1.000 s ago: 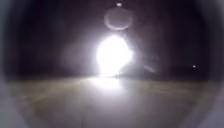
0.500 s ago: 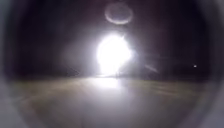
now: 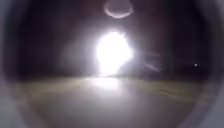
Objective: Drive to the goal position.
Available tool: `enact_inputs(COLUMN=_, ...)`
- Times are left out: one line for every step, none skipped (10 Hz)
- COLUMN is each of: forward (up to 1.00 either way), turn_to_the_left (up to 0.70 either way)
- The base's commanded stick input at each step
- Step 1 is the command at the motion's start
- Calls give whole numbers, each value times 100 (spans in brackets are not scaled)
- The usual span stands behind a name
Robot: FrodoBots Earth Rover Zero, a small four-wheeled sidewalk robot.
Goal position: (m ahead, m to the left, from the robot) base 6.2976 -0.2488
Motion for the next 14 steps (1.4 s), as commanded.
enact_inputs(forward=100, turn_to_the_left=5)
enact_inputs(forward=100, turn_to_the_left=5)
enact_inputs(forward=100, turn_to_the_left=5)
enact_inputs(forward=100, turn_to_the_left=5)
enact_inputs(forward=100, turn_to_the_left=7)
enact_inputs(forward=100, turn_to_the_left=8)
enact_inputs(forward=100, turn_to_the_left=12)
enact_inputs(forward=100, turn_to_the_left=9)
enact_inputs(forward=100, turn_to_the_left=4)
enact_inputs(forward=100, turn_to_the_left=5)
enact_inputs(forward=100, turn_to_the_left=5)
enact_inputs(forward=100, turn_to_the_left=5)
enact_inputs(forward=100, turn_to_the_left=4)
enact_inputs(forward=100, turn_to_the_left=4)
